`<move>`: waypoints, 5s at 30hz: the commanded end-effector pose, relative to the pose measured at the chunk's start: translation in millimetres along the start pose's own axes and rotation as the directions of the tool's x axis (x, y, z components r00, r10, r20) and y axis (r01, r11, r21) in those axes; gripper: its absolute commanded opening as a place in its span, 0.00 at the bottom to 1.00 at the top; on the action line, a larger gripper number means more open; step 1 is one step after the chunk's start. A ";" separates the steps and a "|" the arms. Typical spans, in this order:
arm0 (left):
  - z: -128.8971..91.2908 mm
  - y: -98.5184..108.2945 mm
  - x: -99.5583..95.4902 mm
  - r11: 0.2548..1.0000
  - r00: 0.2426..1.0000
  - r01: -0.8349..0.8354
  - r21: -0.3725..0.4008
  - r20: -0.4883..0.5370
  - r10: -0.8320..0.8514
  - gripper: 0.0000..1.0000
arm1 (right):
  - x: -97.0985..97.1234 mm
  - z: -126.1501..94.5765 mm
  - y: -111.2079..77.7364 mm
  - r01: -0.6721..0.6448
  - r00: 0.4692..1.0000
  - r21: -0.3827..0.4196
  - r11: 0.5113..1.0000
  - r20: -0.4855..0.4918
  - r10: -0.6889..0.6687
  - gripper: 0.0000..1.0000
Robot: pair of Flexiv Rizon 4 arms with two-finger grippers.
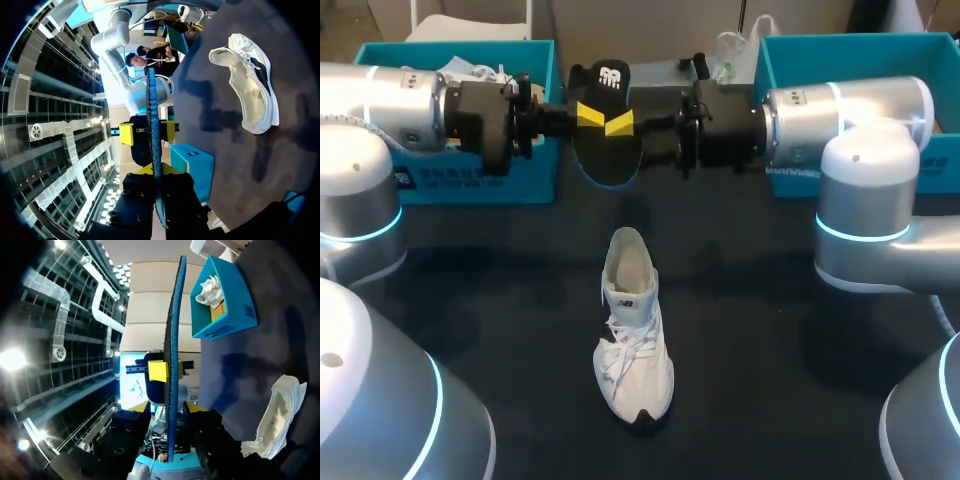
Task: Take the shoe out of the shoebox, open the shoe tongue, remove and reinsert the insole, then place the shoe into the shoebox
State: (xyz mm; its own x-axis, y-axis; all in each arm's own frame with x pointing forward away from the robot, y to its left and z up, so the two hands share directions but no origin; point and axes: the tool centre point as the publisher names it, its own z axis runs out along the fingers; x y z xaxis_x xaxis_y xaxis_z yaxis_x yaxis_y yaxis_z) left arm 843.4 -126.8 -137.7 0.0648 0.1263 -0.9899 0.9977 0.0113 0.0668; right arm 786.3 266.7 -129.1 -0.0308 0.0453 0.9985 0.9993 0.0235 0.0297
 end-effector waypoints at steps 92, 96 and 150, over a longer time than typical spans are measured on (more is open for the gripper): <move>-30.8 -56.4 81.8 0.220 0.054 0.692 -0.687 -0.255 -0.965 1.00 | -53.4 -52.0 17.3 0.468 0.875 -0.126 0.875 0.206 -0.439 0.00; -43.4 -65.2 95.2 0.075 0.005 0.658 -0.750 -0.095 -0.995 1.00 | -54.8 -48.0 20.9 0.521 0.846 -0.124 0.844 0.209 -0.491 0.00; -25.7 -99.9 192.6 0.020 -0.125 0.724 -0.689 -0.161 -0.979 1.00 | -124.5 -14.6 17.7 0.571 0.820 -0.177 0.802 0.173 -0.546 0.00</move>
State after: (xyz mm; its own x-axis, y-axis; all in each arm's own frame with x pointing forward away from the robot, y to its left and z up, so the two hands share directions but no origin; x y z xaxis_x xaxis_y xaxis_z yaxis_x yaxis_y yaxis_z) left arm 756.8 -78.6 -331.6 -0.9879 0.1330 0.0804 0.0531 0.7749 -0.6298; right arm 808.1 244.7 -252.1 -0.5752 0.1940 0.7947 0.7877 -0.1306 0.6020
